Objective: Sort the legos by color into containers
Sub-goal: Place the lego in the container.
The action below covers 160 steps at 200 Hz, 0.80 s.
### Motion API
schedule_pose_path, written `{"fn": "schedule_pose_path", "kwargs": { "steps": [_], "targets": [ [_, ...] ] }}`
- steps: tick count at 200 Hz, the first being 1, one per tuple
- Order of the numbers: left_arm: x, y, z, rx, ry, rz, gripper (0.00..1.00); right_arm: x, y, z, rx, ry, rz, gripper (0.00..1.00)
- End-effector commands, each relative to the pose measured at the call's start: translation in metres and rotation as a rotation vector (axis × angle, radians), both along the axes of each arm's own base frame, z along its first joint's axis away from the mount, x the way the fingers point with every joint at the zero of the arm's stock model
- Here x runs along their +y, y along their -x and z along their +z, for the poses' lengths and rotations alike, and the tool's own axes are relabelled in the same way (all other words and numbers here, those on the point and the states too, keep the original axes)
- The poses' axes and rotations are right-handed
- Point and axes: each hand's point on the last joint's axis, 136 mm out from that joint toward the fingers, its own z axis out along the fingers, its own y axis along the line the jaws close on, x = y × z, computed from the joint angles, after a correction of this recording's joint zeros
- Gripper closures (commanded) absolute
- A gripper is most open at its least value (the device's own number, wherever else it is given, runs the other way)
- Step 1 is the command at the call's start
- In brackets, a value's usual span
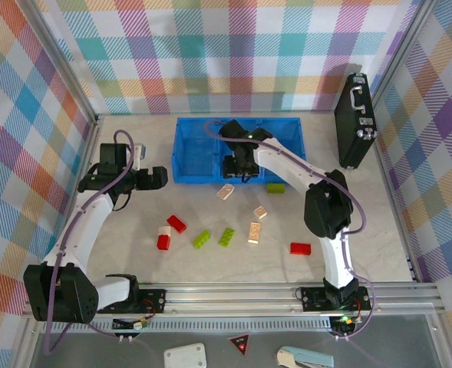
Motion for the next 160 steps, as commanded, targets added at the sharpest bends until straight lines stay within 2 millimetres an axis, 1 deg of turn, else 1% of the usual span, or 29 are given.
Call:
{"fn": "schedule_pose_path", "kwargs": {
  "steps": [1, 25, 64, 96, 160],
  "targets": [
    [-0.001, 0.005, 0.002, -0.004, 0.008, -0.014, 0.0, 0.002, -0.015, 0.001, -0.038, 0.027, -0.056, 0.41],
    [-0.001, 0.006, 0.001, -0.001, 0.011, -0.014, 0.0, 0.006, -0.031, 0.0, -0.069, 0.04, -0.065, 0.41],
    [0.0, 0.007, 0.002, -0.001, 0.01, -0.012, 0.0, 0.006, -0.049, -0.015, -0.074, 0.068, -0.091, 0.41],
    [0.0, 0.007, 0.002, -0.001, 0.008, -0.011, 0.0, 0.006, -0.058, -0.027, -0.079, 0.078, -0.105, 0.41],
    [0.001, 0.006, 0.001, 0.001, 0.002, -0.007, 0.0, -0.004, -0.07, -0.049, -0.058, 0.085, -0.128, 0.41]
  ]
}}
